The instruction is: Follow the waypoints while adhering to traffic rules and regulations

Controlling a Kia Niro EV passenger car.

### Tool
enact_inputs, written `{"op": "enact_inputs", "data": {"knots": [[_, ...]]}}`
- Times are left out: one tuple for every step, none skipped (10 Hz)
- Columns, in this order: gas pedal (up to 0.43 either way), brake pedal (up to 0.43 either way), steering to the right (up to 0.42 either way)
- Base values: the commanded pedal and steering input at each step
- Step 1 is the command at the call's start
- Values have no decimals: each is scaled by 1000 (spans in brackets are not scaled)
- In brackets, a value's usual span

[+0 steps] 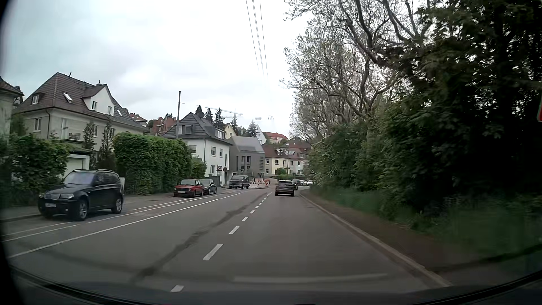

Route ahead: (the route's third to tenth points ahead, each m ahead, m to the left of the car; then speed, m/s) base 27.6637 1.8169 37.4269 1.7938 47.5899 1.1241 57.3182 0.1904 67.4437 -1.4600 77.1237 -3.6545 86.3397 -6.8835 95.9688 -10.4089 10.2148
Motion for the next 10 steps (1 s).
{"op": "enact_inputs", "data": {"knots": [[20, 0, 1], [20, 0, 1], [20, 0, 2], [20, 0, 2], [20, 0, 2], [20, 0, 2], [20, 0, 2], [20, 0, 3], [20, 0, 2], [20, 0, 3]]}}
